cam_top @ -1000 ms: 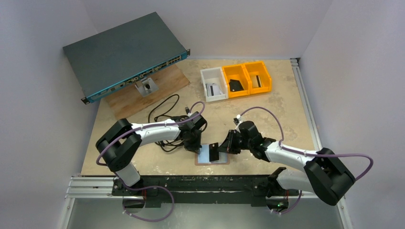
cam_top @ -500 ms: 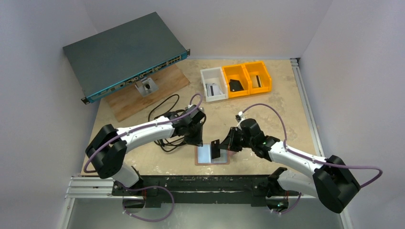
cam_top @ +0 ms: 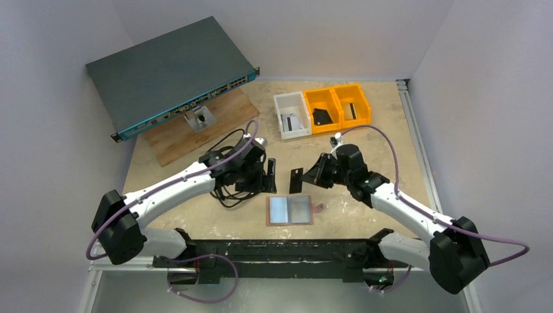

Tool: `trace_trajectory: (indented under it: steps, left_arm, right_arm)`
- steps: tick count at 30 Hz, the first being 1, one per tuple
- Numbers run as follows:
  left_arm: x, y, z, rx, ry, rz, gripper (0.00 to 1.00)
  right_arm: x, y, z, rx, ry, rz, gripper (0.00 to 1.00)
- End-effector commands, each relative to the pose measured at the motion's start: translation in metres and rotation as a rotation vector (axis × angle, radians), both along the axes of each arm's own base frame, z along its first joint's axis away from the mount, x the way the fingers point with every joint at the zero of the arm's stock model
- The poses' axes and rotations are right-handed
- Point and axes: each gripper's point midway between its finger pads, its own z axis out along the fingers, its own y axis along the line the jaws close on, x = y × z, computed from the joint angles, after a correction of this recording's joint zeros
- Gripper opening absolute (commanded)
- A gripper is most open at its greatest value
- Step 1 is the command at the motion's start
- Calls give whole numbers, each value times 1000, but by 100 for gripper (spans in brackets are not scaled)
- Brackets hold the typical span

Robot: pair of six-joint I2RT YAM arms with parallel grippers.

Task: Take the credit cards out of the card holder
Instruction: Place the credit card in the storage box.

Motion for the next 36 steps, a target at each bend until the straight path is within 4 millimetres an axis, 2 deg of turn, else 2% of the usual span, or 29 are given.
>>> trace_trajectory:
  steps: [1,5,10,16,20,23,24,26,30,36]
  left_arm:
    - [6,10,21,-9,-67,-13,77]
    - [3,12,25,-25,-77,-31,78]
    - [-2,10,26,-40,-71,-54,78]
    - [-3,12,28,-43,-80,-65,78]
    - [-3,11,29,-49,-81,-61,78]
    - [-3,10,29,-53,-80,-60,78]
    - [-3,10,29,-53,-78,-58,78]
    - [-3,11,29,-49,-78,-54,78]
    - [-3,15,30,-44,-83,-42,78]
    - [-4,15,29,-49,-74,-32,78]
  right_arm:
    - [35,-8,33,18,-88,-47,0]
    - [74,-32,52,20,-129,-125,0]
    - [140,-72,86,16,-210,-261,0]
    - [211,-113,102,-18,-254,-408,0]
    - [254,-122,98,-54,-252,-449,0]
    - [281,-121,90,-64,-233,-457,0]
    - [290,-122,81,-70,-217,-459,0]
    - [306,-121,79,-74,-216,-465,0]
    - [325,-124,62,-111,-180,-470,0]
    - [339,-122,41,-141,-139,-447,0]
